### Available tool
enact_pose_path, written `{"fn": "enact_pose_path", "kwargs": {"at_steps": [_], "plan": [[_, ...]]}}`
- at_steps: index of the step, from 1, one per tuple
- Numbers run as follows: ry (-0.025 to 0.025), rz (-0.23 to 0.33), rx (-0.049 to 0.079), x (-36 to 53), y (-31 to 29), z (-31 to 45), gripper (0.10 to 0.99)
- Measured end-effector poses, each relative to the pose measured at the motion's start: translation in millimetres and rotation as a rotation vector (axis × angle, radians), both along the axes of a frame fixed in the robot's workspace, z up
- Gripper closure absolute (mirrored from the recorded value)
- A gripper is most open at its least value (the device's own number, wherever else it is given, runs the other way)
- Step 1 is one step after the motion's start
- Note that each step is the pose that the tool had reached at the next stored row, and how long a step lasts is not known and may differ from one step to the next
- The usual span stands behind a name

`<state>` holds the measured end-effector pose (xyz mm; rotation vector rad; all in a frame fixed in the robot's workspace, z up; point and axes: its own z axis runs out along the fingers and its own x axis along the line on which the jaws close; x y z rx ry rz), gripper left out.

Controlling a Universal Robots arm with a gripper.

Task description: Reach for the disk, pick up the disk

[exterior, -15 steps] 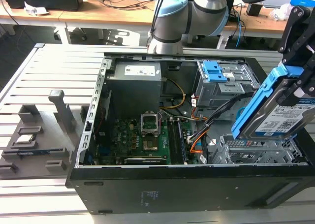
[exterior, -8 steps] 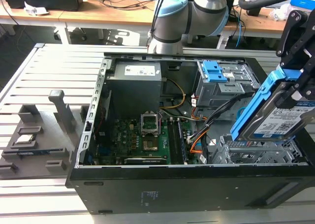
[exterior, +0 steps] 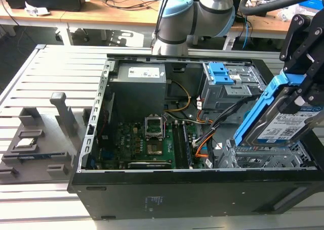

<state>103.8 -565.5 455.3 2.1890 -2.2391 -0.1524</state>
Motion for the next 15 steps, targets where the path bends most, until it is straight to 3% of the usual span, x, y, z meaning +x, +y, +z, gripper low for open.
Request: {"fn": "enact_pose_path", "kwargs": {"at_steps": [6, 15], "plan": [[0.0, 0.016, -0.001, 0.1, 0.0, -4.7, 0.722], [0.0, 0.019, -0.001, 0.5, 0.0, -5.4, 0.722]]}}
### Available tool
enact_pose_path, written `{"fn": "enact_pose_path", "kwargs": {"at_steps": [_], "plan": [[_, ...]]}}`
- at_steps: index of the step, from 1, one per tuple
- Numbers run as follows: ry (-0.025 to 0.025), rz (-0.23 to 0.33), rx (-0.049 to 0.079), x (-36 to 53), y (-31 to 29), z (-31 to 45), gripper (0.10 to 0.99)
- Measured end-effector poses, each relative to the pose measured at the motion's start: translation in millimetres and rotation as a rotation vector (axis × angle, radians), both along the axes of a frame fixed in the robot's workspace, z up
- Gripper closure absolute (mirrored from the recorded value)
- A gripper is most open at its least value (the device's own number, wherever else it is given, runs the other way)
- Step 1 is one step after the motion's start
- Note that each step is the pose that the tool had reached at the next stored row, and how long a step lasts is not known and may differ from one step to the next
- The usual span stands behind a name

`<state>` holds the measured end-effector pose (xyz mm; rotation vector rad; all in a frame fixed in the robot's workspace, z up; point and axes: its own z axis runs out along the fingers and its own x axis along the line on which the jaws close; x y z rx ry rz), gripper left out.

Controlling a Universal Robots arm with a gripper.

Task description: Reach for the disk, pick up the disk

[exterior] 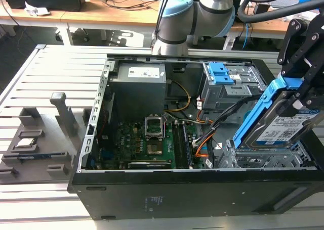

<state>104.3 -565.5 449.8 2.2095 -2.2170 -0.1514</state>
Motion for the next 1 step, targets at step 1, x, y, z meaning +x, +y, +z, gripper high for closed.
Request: {"fn": "enact_pose_path", "kwargs": {"at_steps": [1], "plan": [[0.0, 0.0, 0.0, 0.0, 0.0, 0.0, 0.722]]}}
